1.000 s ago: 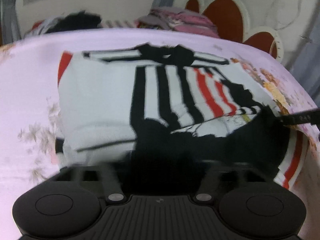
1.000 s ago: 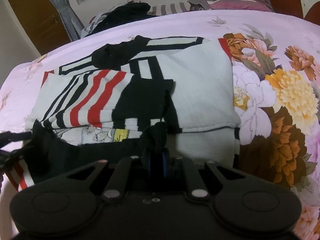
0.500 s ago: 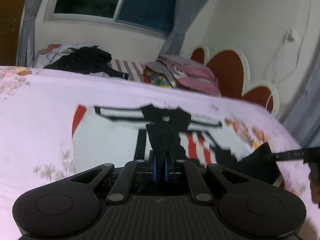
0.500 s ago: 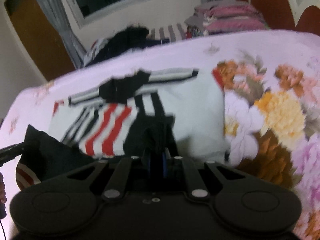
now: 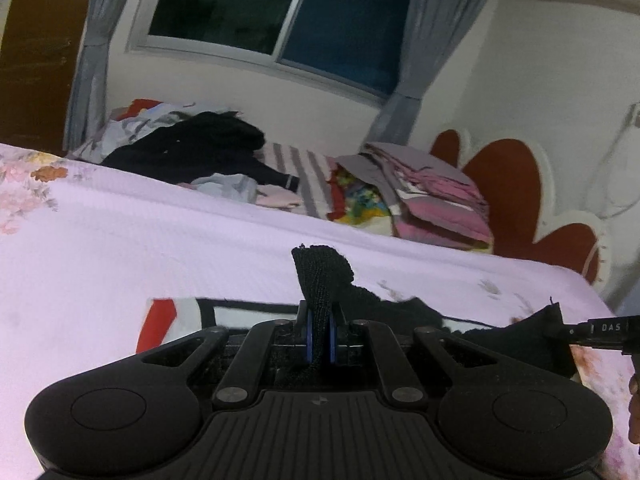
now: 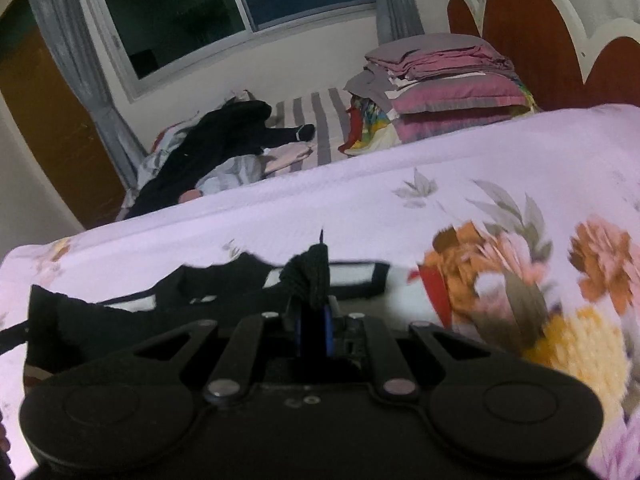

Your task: Fold small clothes

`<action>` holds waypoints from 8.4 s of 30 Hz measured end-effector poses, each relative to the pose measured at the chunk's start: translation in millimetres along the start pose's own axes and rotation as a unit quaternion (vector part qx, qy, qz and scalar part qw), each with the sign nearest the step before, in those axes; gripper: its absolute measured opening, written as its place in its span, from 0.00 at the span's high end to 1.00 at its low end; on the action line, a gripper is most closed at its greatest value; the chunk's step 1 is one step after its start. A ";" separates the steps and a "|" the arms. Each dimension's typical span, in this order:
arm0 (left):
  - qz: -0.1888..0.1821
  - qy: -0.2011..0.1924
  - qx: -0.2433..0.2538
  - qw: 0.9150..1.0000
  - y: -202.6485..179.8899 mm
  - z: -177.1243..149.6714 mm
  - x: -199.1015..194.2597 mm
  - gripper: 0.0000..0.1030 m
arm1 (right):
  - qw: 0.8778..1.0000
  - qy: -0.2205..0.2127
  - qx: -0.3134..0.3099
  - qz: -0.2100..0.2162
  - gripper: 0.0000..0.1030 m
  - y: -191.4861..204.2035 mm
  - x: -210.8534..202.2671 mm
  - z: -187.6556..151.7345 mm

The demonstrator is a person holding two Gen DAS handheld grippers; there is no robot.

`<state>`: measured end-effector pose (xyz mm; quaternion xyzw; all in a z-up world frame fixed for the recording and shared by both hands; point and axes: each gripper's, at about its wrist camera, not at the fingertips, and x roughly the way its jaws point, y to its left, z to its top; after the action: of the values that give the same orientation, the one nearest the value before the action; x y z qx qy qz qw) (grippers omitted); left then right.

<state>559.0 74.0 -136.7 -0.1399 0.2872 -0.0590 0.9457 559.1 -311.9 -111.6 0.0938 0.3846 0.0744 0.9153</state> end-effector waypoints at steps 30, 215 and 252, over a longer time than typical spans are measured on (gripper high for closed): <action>0.023 0.040 0.027 0.999 0.4 -27.5 18.3 0.48 | 1.000 0.019 -0.019 0.000 0.75 0.8 37.8 -7.1; -0.029 0.014 0.011 0.999 -127.8 -69.2 -53.5 0.31 | 0.997 0.015 -0.027 0.069 0.80 -15.9 -39.8 -50.4; -0.028 0.099 0.024 0.994 -139.8 -107.4 -46.8 0.26 | 0.999 0.040 -0.011 -0.023 0.63 -57.8 -97.8 -109.7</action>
<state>455.8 -75.1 -155.8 -0.1189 0.3736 -0.1062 0.9138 416.2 -375.8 -132.6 0.0718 0.4222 0.0612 0.9016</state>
